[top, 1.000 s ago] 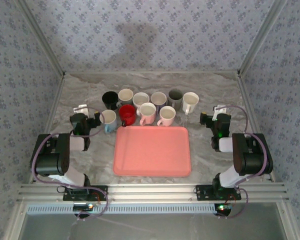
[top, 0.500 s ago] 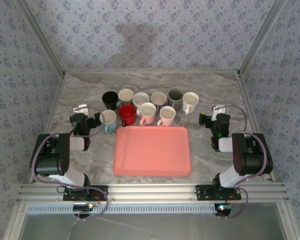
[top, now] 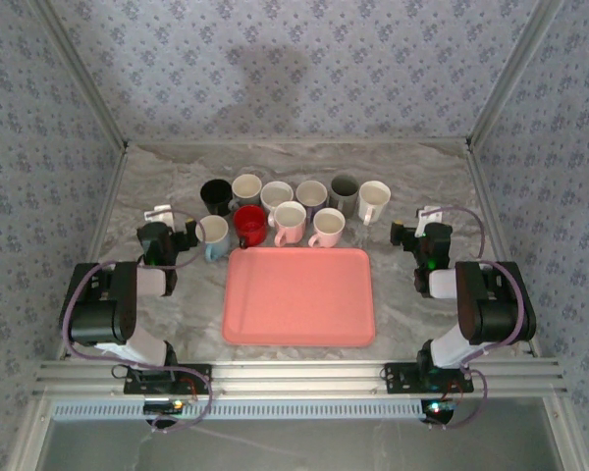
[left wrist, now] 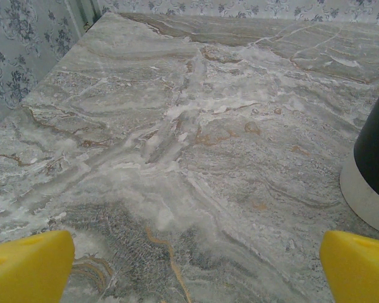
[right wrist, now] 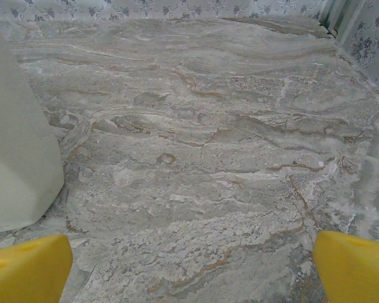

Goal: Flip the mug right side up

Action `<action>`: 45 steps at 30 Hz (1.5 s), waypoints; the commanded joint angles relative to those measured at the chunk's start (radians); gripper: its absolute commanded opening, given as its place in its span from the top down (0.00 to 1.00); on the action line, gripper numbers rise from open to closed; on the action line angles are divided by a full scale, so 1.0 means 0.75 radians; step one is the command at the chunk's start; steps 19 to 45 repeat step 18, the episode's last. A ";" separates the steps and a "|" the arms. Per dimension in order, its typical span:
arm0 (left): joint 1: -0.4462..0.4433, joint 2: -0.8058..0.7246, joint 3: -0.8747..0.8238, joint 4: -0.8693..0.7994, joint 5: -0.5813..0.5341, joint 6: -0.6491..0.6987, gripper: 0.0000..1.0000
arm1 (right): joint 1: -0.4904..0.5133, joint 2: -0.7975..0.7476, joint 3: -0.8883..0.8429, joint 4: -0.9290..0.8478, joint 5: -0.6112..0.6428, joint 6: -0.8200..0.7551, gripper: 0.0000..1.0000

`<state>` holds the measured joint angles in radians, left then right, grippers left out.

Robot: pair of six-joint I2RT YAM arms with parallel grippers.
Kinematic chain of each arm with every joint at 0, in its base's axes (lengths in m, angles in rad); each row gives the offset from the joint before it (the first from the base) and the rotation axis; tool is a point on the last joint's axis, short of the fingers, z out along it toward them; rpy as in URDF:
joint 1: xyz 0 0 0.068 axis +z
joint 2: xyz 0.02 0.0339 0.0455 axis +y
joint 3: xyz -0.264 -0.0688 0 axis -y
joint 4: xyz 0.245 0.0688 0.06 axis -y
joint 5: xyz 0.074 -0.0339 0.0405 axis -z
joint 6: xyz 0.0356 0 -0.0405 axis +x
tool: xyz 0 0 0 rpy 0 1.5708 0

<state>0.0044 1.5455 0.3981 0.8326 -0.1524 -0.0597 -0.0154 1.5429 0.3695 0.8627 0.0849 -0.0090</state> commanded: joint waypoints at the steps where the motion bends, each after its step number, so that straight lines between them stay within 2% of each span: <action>1: -0.006 -0.010 0.005 0.011 0.015 0.022 0.00 | -0.008 -0.014 0.008 -0.002 -0.012 -0.013 0.00; 45: -0.004 -0.010 0.007 0.008 0.023 0.024 0.01 | -0.009 -0.013 0.008 -0.003 -0.012 -0.013 0.00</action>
